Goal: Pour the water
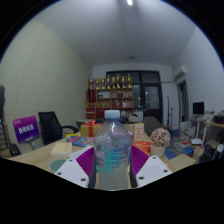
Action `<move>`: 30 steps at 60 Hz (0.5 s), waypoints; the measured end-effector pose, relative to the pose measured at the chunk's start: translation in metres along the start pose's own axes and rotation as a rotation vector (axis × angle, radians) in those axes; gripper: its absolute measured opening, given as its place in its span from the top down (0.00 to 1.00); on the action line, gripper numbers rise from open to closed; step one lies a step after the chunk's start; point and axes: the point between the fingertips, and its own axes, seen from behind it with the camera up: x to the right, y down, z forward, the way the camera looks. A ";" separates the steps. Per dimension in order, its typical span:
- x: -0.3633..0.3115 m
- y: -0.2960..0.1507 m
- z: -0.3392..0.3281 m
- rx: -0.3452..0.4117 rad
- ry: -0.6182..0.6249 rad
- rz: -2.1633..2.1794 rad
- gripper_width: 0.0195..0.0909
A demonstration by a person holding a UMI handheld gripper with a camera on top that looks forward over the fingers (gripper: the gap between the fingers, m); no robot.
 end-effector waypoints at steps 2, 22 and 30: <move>0.008 0.002 0.008 0.003 0.005 -0.022 0.61; 0.000 0.053 -0.001 -0.019 -0.033 -0.041 0.60; 0.003 0.050 -0.001 -0.026 -0.026 -0.027 0.45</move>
